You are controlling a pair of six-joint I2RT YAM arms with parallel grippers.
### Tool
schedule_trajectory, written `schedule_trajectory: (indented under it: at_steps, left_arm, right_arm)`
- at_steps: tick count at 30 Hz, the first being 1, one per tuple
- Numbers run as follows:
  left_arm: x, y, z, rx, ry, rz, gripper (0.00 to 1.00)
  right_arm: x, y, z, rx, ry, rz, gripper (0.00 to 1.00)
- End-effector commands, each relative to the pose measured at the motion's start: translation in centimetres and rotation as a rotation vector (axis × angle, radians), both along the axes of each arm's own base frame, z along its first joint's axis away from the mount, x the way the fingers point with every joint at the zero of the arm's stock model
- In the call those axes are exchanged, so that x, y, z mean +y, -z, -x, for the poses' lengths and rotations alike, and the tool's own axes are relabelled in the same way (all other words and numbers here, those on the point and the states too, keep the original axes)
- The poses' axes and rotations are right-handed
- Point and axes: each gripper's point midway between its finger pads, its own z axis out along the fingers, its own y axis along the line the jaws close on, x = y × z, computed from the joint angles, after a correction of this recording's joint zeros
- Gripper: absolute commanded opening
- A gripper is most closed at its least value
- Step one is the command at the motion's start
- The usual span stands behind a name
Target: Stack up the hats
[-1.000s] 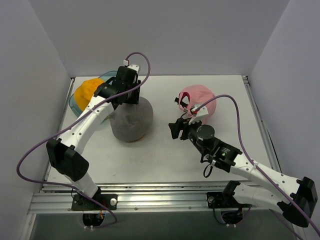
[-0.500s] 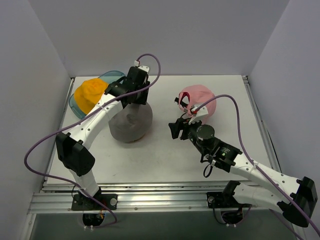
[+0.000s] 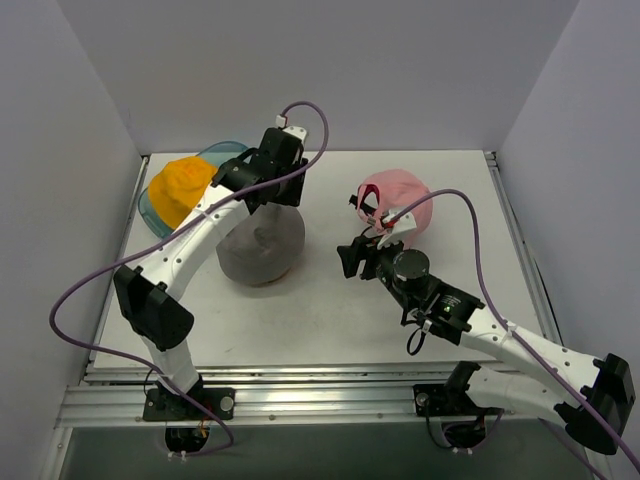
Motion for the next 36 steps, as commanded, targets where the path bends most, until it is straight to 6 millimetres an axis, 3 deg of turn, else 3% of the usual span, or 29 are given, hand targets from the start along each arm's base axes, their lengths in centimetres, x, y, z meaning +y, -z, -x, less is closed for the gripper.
schedule_trajectory:
  at_steps: [1,6,8,10,11,16,17,19,20,26,29,34,36]
  left_arm:
    - [0.7,-6.2,0.4,-0.113,-0.024,0.055,0.52]
    - [3.9,-11.8,0.6,-0.228,-0.108,0.045,0.6]
    - [6.2,-12.8,0.3,-0.244,-0.162,0.036,0.62]
    - [8.3,-13.5,-0.2,-0.248,-0.223,0.052,0.62]
    - [10.9,-13.4,-1.0,-0.242,-0.289,0.059,0.62]
    - [16.9,-12.9,-3.0,-0.228,-0.452,0.196,0.63]
    - [17.3,-11.5,-3.3,-0.196,-0.458,0.209,0.63]
    - [19.4,-11.0,-4.1,-0.205,-0.517,0.253,0.66]
    - [19.6,-9.6,-4.4,-0.171,-0.519,0.269,0.66]
    - [22.9,-5.6,-6.5,-0.118,-0.599,0.358,0.67]
    - [25.5,-3.2,-7.3,-0.095,-0.656,0.385,0.67]
    - [27.7,1.9,-8.0,-0.029,-0.716,0.416,0.67]
    - [27.7,3.2,-8.2,-0.005,-0.7,0.427,0.67]
  right_arm:
    - [0.2,-2.9,0.0,-0.051,0.002,-0.05,0.62]
    - [0.4,-2.9,0.1,-0.05,-0.005,-0.052,0.62]
    - [0.4,-2.8,0.1,-0.048,-0.007,-0.049,0.62]
    - [0.4,-2.8,0.0,-0.048,-0.007,-0.049,0.62]
    - [0.5,-2.7,0.0,-0.045,-0.007,-0.043,0.62]
    - [0.2,-3.0,0.1,-0.052,-0.003,-0.05,0.62]
    - [0.2,-3.0,0.1,-0.053,-0.003,-0.051,0.62]
    - [0.3,-3.0,0.1,-0.051,-0.006,-0.049,0.62]
    - [0.3,-3.0,0.2,-0.051,-0.009,-0.049,0.62]
    - [0.3,-3.1,0.1,-0.053,-0.006,-0.049,0.62]
    - [0.4,-3.0,0.1,-0.051,-0.011,-0.047,0.62]
    - [0.5,-2.8,0.0,-0.047,-0.009,-0.039,0.62]
    - [0.5,-2.7,0.0,-0.046,-0.008,-0.035,0.62]
